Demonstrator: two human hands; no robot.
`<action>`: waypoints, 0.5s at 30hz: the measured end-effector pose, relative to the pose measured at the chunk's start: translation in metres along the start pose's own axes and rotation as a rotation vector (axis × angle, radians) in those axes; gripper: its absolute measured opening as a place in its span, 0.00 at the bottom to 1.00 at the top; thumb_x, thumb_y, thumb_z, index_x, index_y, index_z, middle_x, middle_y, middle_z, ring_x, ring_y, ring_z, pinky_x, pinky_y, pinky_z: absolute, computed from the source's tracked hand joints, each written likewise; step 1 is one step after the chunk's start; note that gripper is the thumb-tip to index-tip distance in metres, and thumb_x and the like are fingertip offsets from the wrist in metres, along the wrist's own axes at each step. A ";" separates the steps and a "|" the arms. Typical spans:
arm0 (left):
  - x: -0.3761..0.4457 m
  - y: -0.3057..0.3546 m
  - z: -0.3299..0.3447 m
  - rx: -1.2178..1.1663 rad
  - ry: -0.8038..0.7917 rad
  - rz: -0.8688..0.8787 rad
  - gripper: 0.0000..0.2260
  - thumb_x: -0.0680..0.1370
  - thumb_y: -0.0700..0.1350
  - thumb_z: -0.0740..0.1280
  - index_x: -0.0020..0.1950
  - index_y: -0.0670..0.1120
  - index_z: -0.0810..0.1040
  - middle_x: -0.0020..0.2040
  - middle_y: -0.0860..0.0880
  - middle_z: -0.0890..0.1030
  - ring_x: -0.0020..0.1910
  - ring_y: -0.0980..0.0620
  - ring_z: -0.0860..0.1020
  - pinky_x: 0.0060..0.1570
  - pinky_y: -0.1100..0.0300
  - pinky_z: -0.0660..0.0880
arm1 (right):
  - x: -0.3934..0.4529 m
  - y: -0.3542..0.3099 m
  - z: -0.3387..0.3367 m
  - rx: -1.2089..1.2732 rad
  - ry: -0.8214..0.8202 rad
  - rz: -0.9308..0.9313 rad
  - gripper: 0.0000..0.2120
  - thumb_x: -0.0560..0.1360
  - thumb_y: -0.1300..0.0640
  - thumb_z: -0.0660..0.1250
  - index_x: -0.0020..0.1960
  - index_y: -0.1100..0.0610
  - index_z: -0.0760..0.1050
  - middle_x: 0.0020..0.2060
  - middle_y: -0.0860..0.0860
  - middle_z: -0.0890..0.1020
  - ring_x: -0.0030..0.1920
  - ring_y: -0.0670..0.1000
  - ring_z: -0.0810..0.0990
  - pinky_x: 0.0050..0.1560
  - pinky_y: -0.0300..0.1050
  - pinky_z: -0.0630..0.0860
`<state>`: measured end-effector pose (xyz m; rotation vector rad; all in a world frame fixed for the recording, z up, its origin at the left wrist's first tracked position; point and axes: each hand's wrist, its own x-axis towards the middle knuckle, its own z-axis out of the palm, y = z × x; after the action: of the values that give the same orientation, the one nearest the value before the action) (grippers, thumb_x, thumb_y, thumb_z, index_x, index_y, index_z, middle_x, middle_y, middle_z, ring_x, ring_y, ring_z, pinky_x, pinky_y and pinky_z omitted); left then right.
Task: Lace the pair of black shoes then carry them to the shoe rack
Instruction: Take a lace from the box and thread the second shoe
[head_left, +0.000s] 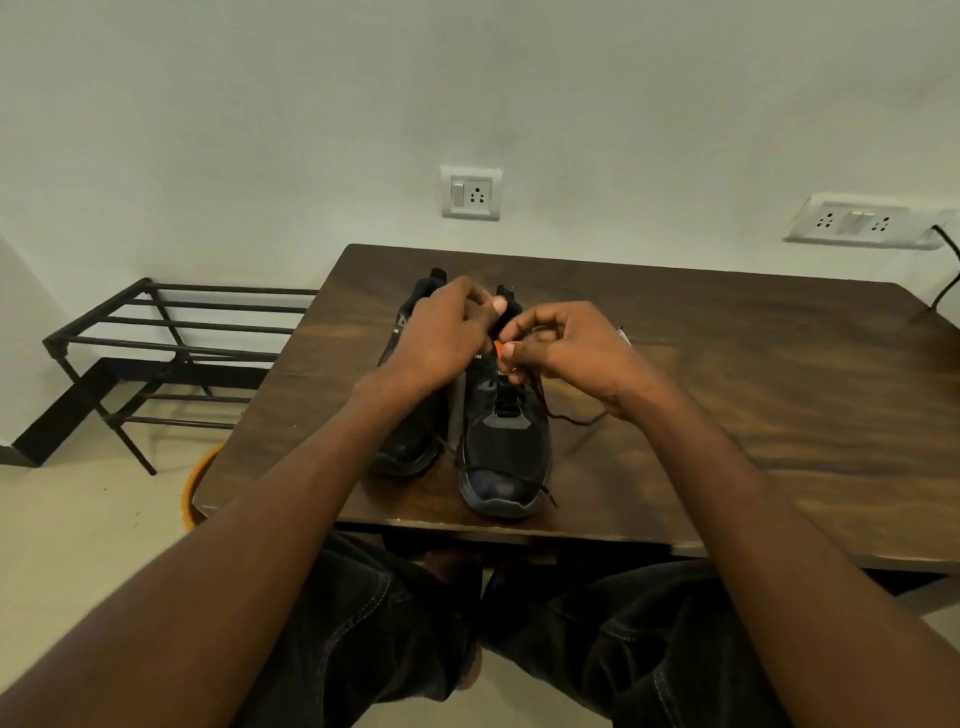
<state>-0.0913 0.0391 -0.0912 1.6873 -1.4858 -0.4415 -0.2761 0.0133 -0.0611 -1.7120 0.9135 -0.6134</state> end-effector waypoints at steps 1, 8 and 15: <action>-0.001 0.004 -0.001 -0.164 -0.015 -0.043 0.18 0.85 0.59 0.60 0.58 0.46 0.79 0.44 0.45 0.84 0.45 0.50 0.84 0.48 0.53 0.81 | -0.002 -0.007 0.004 0.074 -0.002 -0.042 0.09 0.78 0.66 0.72 0.57 0.67 0.81 0.45 0.62 0.88 0.44 0.58 0.87 0.51 0.49 0.86; -0.014 0.022 0.003 -0.812 -0.360 -0.211 0.35 0.82 0.70 0.47 0.70 0.44 0.74 0.53 0.37 0.86 0.48 0.39 0.86 0.43 0.55 0.80 | 0.001 -0.015 0.004 0.482 0.257 -0.020 0.12 0.76 0.63 0.75 0.58 0.61 0.83 0.48 0.57 0.88 0.45 0.53 0.87 0.43 0.48 0.81; -0.008 0.013 -0.017 -0.667 -0.268 -0.203 0.11 0.85 0.43 0.64 0.67 0.44 0.76 0.36 0.49 0.79 0.31 0.54 0.73 0.32 0.63 0.72 | 0.011 0.016 -0.039 -0.156 0.637 0.226 0.05 0.78 0.59 0.67 0.47 0.55 0.82 0.41 0.51 0.86 0.39 0.51 0.85 0.44 0.47 0.84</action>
<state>-0.0899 0.0532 -0.0731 1.2670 -1.1572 -1.1679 -0.3046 -0.0200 -0.0644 -1.5312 1.6129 -0.9778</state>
